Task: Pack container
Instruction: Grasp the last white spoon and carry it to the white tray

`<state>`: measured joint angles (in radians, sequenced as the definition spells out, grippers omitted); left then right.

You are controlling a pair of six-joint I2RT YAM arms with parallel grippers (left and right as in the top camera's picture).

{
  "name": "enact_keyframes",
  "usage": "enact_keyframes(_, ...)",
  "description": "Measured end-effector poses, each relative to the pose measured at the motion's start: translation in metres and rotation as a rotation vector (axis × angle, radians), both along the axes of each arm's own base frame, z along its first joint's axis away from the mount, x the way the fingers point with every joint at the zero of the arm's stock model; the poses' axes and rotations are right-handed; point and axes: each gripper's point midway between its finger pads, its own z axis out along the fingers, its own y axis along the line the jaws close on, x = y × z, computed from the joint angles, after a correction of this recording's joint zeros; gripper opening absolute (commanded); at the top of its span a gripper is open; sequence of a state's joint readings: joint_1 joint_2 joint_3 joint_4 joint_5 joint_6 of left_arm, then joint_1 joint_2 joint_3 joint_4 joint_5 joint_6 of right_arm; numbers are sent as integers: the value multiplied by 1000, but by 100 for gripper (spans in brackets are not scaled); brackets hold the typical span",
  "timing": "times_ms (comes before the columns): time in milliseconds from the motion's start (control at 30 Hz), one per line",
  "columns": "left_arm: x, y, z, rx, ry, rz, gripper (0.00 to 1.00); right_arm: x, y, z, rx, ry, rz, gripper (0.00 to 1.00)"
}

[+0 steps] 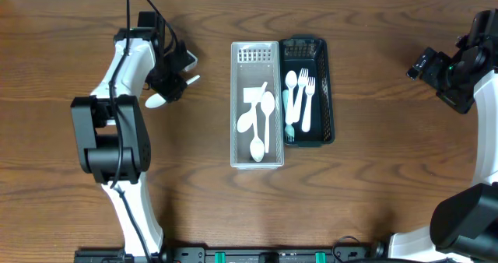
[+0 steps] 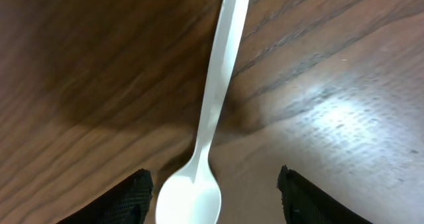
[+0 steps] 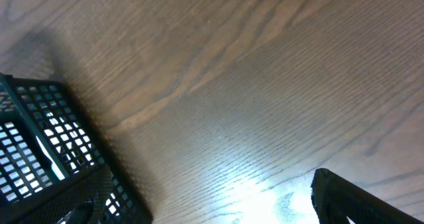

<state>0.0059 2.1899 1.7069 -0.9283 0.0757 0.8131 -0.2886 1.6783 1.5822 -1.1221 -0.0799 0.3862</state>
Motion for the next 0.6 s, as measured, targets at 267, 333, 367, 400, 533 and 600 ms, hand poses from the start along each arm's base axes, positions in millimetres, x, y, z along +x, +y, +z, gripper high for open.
enact_keyframes(267, -7, -3, -24, -20, 64, -3, 40, -1, 0, 0, 2, 5, 0, 99)
enact_keyframes(333, -9, -4, -24, -23, 72, 1, 12, -2, 0, -1, 2, 7, 0, 99)
enact_keyframes(367, -10, -4, -24, -25, 75, 3, 6, -2, 0, -1, 2, 7, 0, 99)
enact_keyframes(400, -12, -4, -24, -26, 81, 12, 6, -2, 1, -1, 2, 7, 0, 99)
enact_keyframes(533, -23, -6, -23, -31, 128, 72, 6, -2, 0, -1, 2, 7, 0, 99)
enact_keyframes(600, -34, -8, -21, -29, 172, 108, 6, -2, 1, -1, 2, 7, 0, 99)
